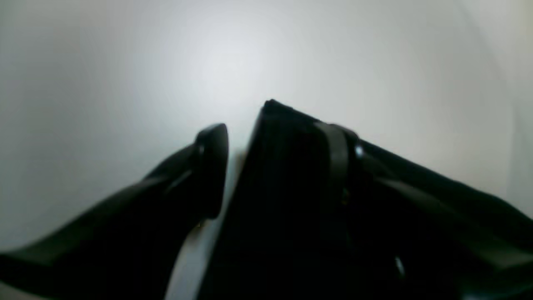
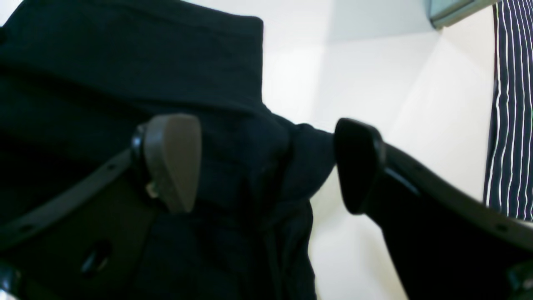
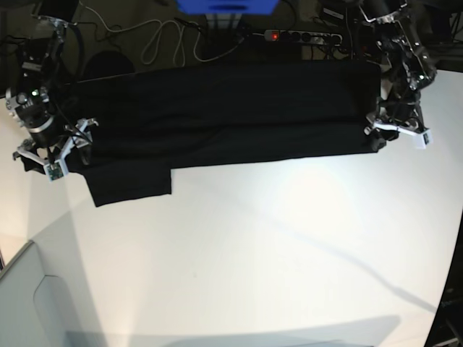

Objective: Fold the T-shirt properly
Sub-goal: 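Lower the folded hem and open both grippers, then grasp the protruding sleeve with the right gripper and tuck it in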

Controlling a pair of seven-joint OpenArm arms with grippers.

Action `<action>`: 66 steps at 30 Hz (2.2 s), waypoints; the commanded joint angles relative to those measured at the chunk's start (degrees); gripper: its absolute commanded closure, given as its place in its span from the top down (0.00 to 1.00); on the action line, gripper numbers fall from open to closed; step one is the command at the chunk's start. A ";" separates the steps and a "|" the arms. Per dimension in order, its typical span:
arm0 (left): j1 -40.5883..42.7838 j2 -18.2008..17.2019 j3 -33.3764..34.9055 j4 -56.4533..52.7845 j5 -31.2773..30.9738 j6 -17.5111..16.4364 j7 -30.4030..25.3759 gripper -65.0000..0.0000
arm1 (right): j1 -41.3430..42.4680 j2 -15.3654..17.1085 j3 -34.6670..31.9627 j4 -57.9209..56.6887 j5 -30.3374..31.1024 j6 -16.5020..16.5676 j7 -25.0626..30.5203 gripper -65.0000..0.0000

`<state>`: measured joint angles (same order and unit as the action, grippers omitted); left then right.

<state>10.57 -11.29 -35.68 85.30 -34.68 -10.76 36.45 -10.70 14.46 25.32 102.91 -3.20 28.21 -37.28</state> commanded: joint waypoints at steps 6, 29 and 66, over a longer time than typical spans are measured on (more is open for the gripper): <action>-0.77 -0.89 -0.14 0.55 -0.88 -0.36 -1.15 0.19 | 0.46 0.88 0.22 1.13 0.43 0.23 1.28 0.74; 0.29 -0.54 -0.49 4.68 -0.88 -0.36 -1.06 0.00 | 21.73 0.88 -6.20 -19.97 0.17 0.23 -9.98 0.75; 0.38 -0.97 -0.67 4.86 -0.97 -0.44 -1.06 0.00 | 13.56 -0.35 -6.64 1.92 0.43 0.32 -13.14 0.00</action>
<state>11.25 -11.31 -35.83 88.95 -35.00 -10.79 36.29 1.80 13.32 18.31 103.96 -3.03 28.23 -51.53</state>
